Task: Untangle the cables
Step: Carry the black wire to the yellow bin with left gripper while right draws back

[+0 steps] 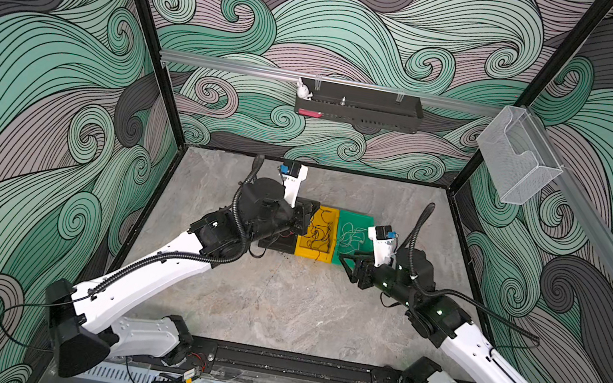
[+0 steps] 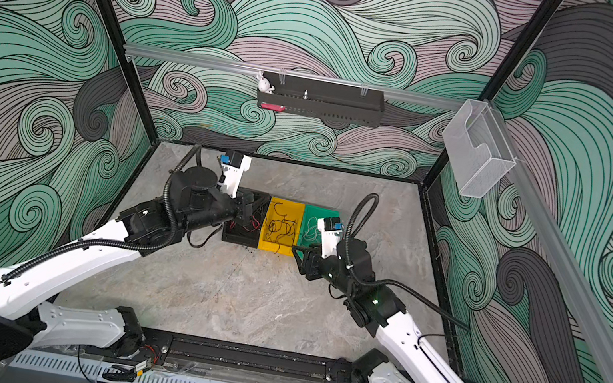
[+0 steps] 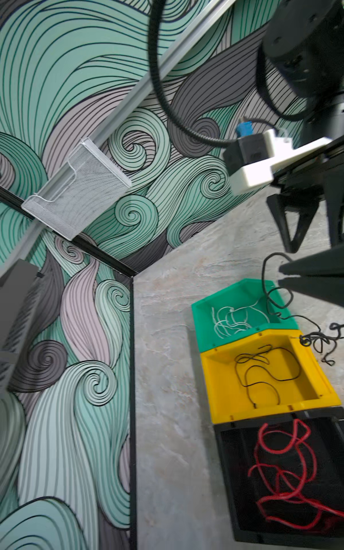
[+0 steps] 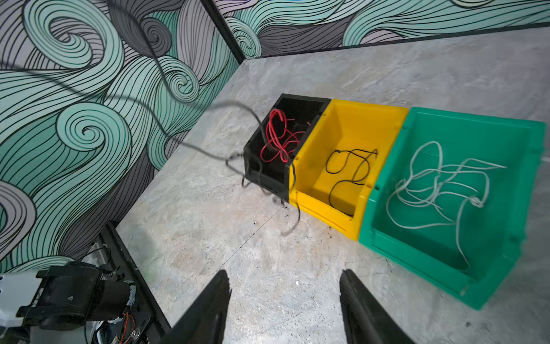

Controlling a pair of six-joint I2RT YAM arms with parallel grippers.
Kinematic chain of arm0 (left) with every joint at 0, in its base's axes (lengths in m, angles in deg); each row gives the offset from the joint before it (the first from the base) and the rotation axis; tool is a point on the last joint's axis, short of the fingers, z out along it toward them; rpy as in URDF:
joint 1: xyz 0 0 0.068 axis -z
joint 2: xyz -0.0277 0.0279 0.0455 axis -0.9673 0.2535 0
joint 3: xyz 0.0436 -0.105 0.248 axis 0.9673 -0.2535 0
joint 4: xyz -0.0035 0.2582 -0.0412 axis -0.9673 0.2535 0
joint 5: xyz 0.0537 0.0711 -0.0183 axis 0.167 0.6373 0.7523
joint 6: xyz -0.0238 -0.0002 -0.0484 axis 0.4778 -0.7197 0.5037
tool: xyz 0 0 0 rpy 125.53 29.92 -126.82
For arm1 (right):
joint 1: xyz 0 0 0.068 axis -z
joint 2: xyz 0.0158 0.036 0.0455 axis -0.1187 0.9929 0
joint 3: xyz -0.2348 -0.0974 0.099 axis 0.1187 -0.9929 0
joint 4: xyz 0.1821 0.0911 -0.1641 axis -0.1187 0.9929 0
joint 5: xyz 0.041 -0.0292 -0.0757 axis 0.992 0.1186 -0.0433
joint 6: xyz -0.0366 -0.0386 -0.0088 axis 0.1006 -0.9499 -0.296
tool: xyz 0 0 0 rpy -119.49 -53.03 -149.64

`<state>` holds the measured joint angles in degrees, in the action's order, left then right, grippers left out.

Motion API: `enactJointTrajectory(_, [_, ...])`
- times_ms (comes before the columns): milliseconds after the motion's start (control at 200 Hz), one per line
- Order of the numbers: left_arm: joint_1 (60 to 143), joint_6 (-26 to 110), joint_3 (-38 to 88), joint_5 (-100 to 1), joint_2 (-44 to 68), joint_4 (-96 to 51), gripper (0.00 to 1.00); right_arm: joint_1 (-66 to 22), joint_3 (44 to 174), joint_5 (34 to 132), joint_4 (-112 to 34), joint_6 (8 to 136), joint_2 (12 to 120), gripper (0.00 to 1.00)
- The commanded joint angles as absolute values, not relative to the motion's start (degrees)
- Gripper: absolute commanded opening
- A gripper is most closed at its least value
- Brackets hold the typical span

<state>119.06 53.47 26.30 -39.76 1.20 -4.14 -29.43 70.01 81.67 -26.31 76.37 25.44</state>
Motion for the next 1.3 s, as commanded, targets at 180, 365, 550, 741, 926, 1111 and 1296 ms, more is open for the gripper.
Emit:
enactJointTrajectory(180, [115.15,49.40,38.06,-39.25,14.48,-2.01,0.00,-26.77,66.38,79.88,-15.21,77.80,16.43,0.63])
enactJointTrajectory(365, [112.04,50.39,39.40,-38.82,22.31,-4.48,0.00,-26.33,65.20,79.67,-12.77,77.24,13.38,0.64])
enactJointTrajectory(550, [110.22,51.95,40.41,-42.32,30.28,-7.76,0.00,-25.88,64.85,79.38,-11.73,76.36,12.10,0.65])
enactJointTrajectory(741, [110.21,51.79,40.91,-41.76,35.81,-7.25,0.00,-25.53,64.39,79.14,-11.86,76.05,12.43,0.66])
enactJointTrajectory(926, [110.54,52.16,41.63,-42.68,39.11,-2.54,0.00,-25.26,63.74,78.97,-12.32,76.05,12.74,0.66])
enactJointTrajectory(1111, [112.93,49.34,42.96,-35.66,42.11,5.68,0.00,-25.04,62.99,79.48,-13.80,76.91,13.27,0.67])
enactJointTrajectory(1296, [113.29,49.35,40.94,-26.03,41.45,12.17,0.00,-24.97,62.68,79.80,-14.35,77.40,13.53,0.67])
